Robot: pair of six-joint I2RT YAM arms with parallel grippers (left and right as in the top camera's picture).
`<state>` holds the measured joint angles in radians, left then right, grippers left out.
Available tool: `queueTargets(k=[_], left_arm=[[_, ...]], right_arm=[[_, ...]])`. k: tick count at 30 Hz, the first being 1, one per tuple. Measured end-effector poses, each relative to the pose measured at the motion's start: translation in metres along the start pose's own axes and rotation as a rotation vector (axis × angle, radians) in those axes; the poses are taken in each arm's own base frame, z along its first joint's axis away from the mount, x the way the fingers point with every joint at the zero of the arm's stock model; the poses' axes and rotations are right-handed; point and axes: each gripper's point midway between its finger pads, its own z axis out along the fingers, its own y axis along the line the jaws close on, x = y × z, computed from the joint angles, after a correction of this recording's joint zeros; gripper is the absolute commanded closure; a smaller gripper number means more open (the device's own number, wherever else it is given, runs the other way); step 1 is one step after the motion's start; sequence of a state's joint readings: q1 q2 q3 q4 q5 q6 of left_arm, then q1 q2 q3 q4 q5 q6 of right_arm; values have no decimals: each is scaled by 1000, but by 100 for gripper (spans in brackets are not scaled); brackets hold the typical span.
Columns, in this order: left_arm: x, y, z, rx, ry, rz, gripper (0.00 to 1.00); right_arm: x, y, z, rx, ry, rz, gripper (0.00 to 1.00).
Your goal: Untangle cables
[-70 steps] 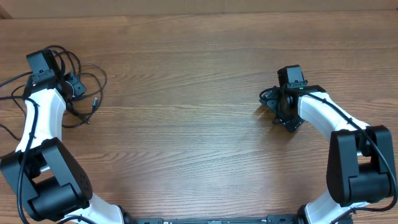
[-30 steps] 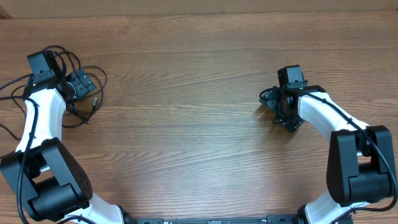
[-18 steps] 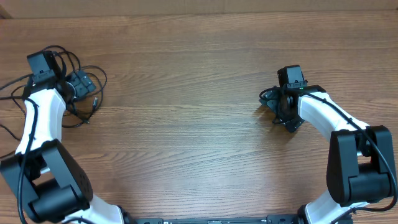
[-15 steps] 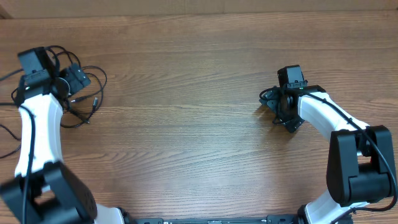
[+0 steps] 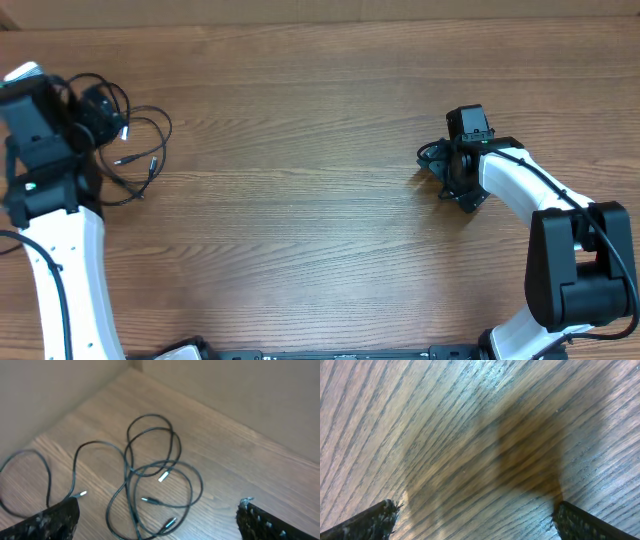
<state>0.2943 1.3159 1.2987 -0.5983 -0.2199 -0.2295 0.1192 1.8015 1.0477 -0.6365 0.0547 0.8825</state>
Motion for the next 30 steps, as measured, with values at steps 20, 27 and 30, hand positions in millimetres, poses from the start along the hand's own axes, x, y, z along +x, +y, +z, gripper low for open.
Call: queueTargets(k=[20,27,30], left_arm=[[279,-26,33,342,97,107,0],[321,-7,2,352,130,123,0],[304,-17,-11,402,42,132,0]], right_arm=[[0,0,0,-2,1,0,0],[1,1,0,-5,4,1,0],[1,1,0,-8,8,0,0]])
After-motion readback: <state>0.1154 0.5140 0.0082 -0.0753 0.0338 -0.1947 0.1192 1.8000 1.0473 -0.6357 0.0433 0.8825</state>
